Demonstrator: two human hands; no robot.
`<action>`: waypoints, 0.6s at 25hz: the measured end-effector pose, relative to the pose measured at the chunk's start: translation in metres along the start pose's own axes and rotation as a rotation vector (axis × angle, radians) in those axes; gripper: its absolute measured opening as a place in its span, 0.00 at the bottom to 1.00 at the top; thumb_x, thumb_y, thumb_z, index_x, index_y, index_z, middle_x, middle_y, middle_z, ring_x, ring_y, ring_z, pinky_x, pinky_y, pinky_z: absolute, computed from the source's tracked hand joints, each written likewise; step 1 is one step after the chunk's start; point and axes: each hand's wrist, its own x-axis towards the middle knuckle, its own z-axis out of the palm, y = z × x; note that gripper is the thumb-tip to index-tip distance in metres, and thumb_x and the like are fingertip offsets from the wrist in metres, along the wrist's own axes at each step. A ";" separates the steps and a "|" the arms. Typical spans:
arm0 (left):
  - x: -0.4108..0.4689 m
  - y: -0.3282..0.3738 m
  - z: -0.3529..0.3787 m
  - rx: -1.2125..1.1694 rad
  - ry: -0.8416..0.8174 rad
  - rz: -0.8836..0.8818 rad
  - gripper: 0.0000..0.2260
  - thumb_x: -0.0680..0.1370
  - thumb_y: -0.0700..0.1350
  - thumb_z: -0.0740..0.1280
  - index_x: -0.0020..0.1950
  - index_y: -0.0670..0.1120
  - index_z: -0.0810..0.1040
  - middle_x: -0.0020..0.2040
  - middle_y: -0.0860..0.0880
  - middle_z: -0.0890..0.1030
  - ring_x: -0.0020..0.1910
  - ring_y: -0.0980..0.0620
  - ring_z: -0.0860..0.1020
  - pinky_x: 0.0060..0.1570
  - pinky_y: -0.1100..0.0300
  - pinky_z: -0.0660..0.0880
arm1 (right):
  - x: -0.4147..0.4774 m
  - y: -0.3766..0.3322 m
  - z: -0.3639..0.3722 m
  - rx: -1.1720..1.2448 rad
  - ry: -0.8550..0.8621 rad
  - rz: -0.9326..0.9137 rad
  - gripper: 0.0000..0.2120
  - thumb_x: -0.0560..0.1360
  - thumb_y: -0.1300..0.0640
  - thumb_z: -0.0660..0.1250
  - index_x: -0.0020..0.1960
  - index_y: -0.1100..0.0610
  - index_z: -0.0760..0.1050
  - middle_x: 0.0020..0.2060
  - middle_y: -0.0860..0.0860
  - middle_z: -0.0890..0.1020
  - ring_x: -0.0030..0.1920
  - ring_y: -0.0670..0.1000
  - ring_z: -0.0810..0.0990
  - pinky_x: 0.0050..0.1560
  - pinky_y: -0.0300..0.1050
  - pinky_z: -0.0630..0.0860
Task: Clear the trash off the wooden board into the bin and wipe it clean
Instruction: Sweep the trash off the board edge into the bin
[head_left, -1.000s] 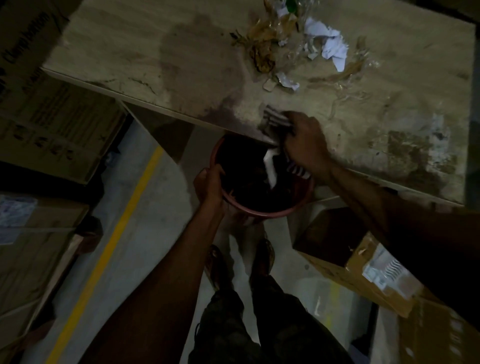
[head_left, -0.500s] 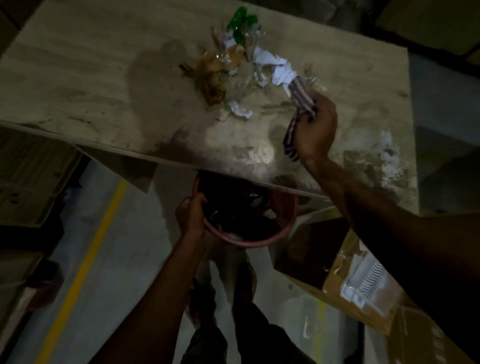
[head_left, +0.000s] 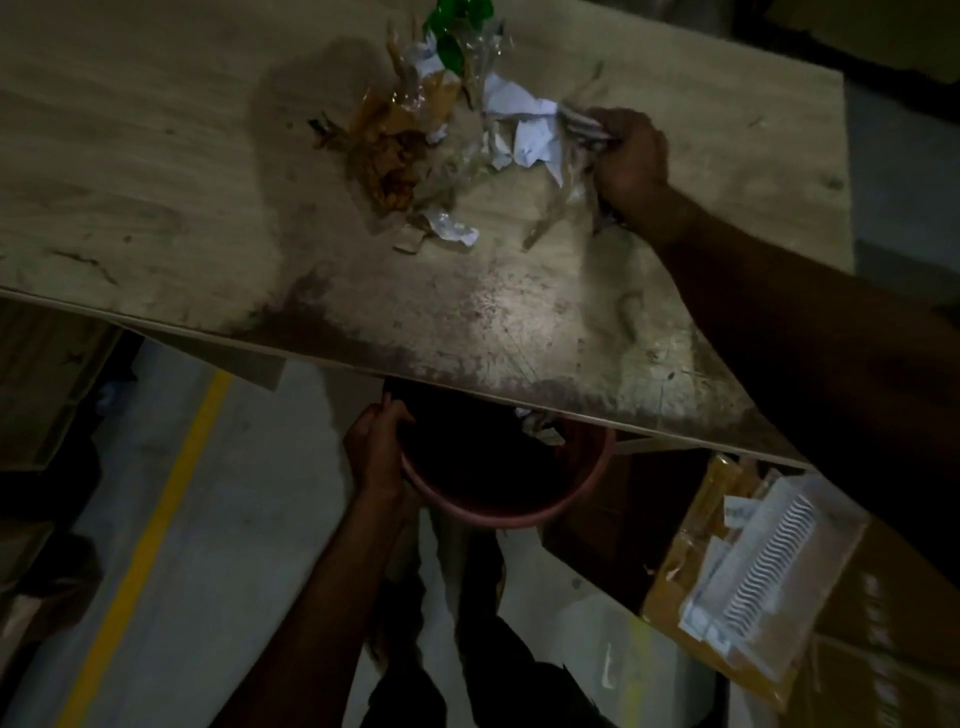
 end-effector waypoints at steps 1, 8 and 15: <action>0.000 0.000 0.001 -0.004 0.000 0.003 0.06 0.71 0.31 0.65 0.38 0.40 0.75 0.38 0.44 0.73 0.34 0.51 0.72 0.33 0.60 0.68 | -0.017 -0.020 -0.002 -0.036 -0.068 -0.076 0.25 0.72 0.47 0.58 0.65 0.49 0.82 0.64 0.52 0.83 0.63 0.51 0.81 0.63 0.34 0.70; -0.003 0.010 -0.012 0.018 0.011 -0.049 0.03 0.69 0.34 0.67 0.40 0.41 0.77 0.39 0.43 0.76 0.38 0.49 0.74 0.39 0.57 0.70 | -0.129 -0.066 -0.013 -0.160 -0.154 -0.195 0.30 0.72 0.56 0.53 0.72 0.52 0.77 0.73 0.54 0.74 0.67 0.63 0.71 0.63 0.46 0.67; -0.004 0.022 -0.048 0.095 0.024 -0.048 0.10 0.67 0.37 0.69 0.29 0.46 0.72 0.35 0.45 0.74 0.37 0.49 0.72 0.38 0.54 0.67 | -0.241 -0.095 -0.005 -0.205 -0.089 -0.137 0.21 0.76 0.54 0.66 0.68 0.46 0.80 0.70 0.48 0.76 0.64 0.61 0.72 0.52 0.51 0.77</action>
